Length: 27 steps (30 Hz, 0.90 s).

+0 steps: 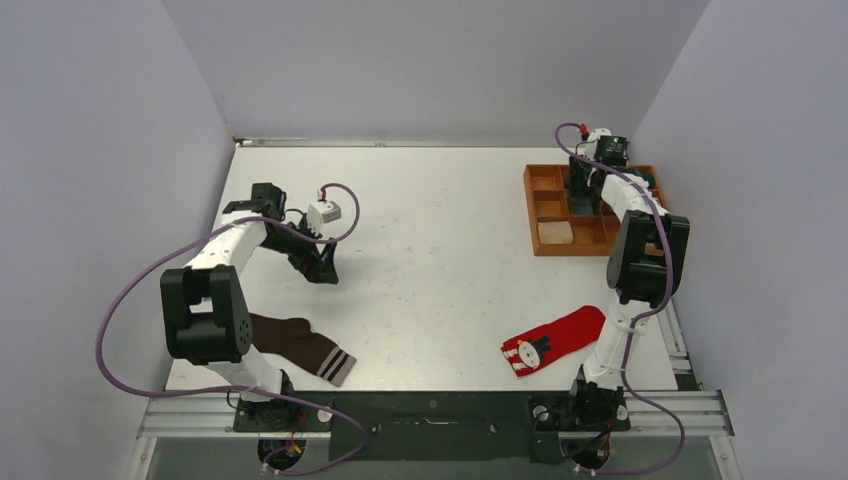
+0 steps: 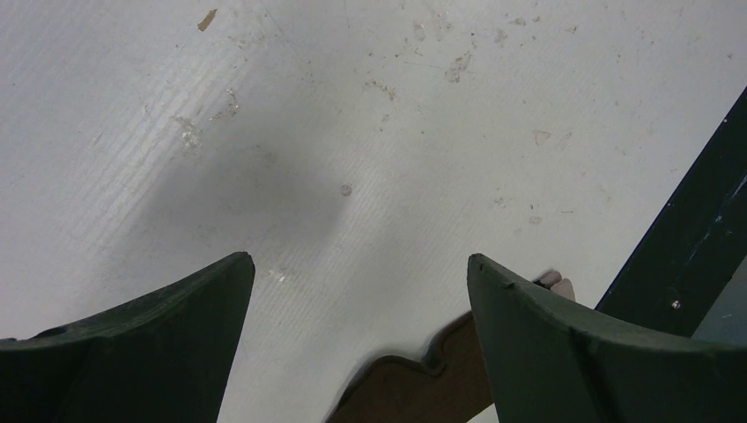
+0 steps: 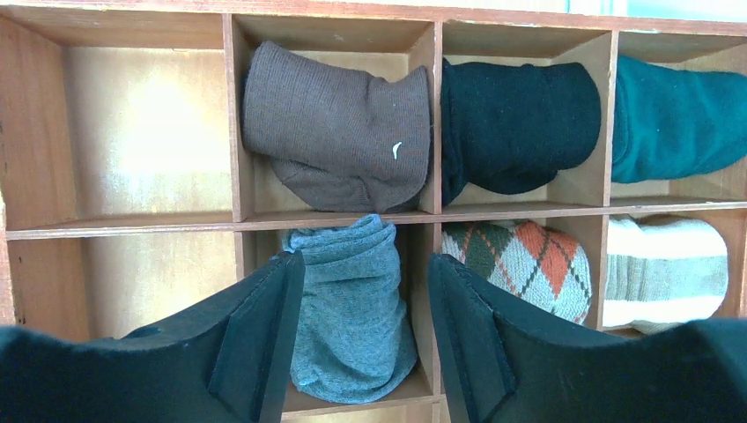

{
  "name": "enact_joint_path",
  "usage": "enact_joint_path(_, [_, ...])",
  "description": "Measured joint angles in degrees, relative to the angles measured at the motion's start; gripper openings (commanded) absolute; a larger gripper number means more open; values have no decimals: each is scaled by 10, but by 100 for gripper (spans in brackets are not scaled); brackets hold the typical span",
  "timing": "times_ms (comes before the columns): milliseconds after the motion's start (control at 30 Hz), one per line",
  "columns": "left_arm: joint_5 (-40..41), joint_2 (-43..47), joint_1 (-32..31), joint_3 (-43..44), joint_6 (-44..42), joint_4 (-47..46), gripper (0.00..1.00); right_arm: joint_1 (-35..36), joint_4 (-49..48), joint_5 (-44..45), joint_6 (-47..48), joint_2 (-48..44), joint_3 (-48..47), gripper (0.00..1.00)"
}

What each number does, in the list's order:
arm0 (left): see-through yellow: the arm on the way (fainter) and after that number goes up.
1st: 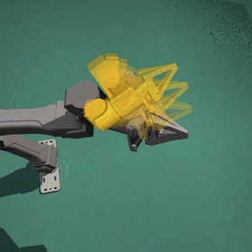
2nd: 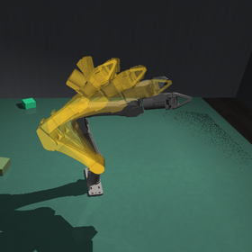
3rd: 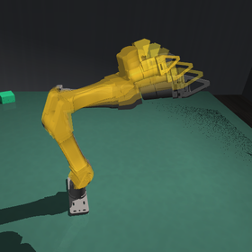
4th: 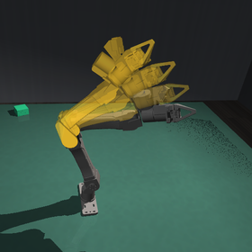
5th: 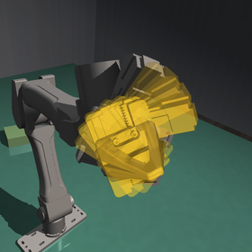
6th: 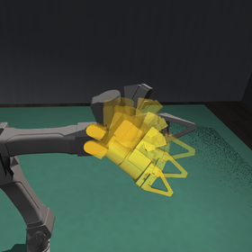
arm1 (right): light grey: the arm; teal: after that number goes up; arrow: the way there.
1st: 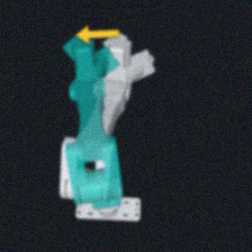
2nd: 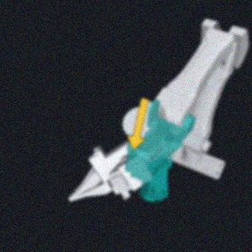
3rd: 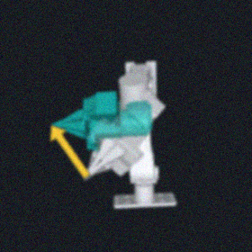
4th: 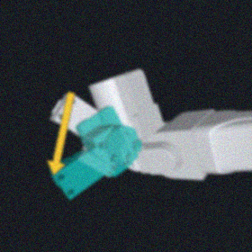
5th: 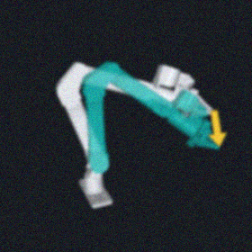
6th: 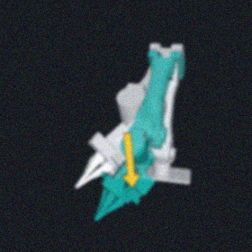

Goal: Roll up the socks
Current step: Place the sock in the storage box.

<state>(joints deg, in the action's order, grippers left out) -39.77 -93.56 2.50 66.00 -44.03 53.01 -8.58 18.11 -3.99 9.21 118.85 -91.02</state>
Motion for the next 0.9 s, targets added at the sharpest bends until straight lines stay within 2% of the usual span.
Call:
enact_joint_path(467, [-8, -2, 0, 6, 1, 9, 88, 4, 5, -3, 4, 24, -7, 54])
enact_joint_path(533, [-9, -2, 0, 6, 1, 10, 88, 4, 2, -4, 4, 34, -8, 49])
enact_joint_path(733, [-9, -2, 0, 6, 1, 12, 88, 8, -3, -5, 4, 66, -21, 24])
enact_joint_path(833, [-10, -2, 0, 6, 1, 12, 88, 8, -12, -4, 2, 66, -19, 23])
enact_joint_path(900, [-10, -2, 0, 6, 1, 12, 88, 8, -17, -4, 2, 66, -18, 27])
